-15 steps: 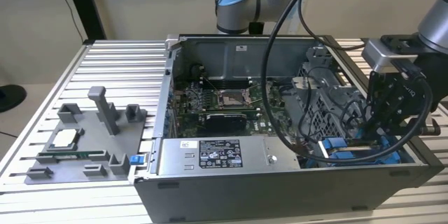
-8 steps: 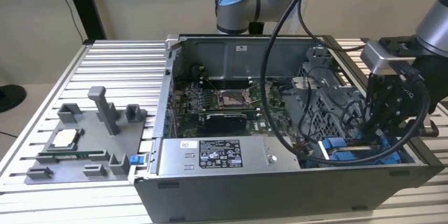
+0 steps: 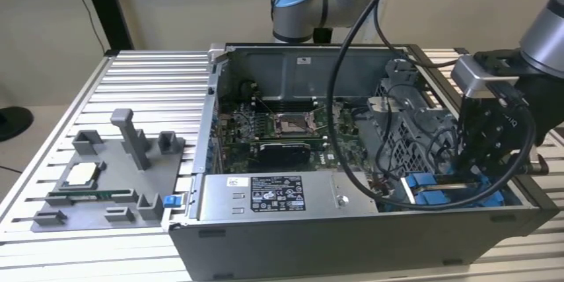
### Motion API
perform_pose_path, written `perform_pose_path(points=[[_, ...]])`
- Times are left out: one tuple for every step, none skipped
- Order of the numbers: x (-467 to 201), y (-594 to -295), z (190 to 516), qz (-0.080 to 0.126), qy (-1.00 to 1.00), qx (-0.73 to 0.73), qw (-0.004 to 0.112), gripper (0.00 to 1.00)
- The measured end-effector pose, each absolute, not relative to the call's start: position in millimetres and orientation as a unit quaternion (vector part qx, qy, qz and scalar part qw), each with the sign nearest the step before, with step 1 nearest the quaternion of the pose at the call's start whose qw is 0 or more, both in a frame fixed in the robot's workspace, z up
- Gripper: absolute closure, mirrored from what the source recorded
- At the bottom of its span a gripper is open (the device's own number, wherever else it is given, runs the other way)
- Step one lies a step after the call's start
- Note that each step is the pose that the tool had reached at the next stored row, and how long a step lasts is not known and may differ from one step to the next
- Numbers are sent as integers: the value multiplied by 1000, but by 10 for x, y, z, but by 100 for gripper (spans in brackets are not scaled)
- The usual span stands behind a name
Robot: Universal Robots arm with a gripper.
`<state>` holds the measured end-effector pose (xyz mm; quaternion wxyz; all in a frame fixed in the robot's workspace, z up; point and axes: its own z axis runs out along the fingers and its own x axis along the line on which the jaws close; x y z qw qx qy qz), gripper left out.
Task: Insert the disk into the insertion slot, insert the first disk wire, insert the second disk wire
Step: 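Insert the first disk wire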
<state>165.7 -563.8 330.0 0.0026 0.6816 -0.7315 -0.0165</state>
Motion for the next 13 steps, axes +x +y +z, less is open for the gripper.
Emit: perform_pose_path(points=[[1657,-5639,3296,-17,-731,682,2,0],[1657,-5639,3308,-17,-732,682,3,0],[1657,-5638,3336,-16,-732,682,3,0],[1657,-5639,3352,-16,-732,682,3,0],[1657,-5639,3373,-16,-732,682,3,0],[1657,-5638,3398,-16,-732,682,3,0],[1657,-5638,3423,-16,-732,682,3,0],[1657,-5638,3449,-16,-732,682,3,0],[1657,-5638,3476,-16,-732,682,3,0],[1657,-5638,3507,-16,-732,682,3,0],[1657,-5638,3536,-16,-732,682,3,0],[1657,-5638,3565,-16,-732,682,3,0],[1657,-5638,3592,-16,-732,682,3,0]])
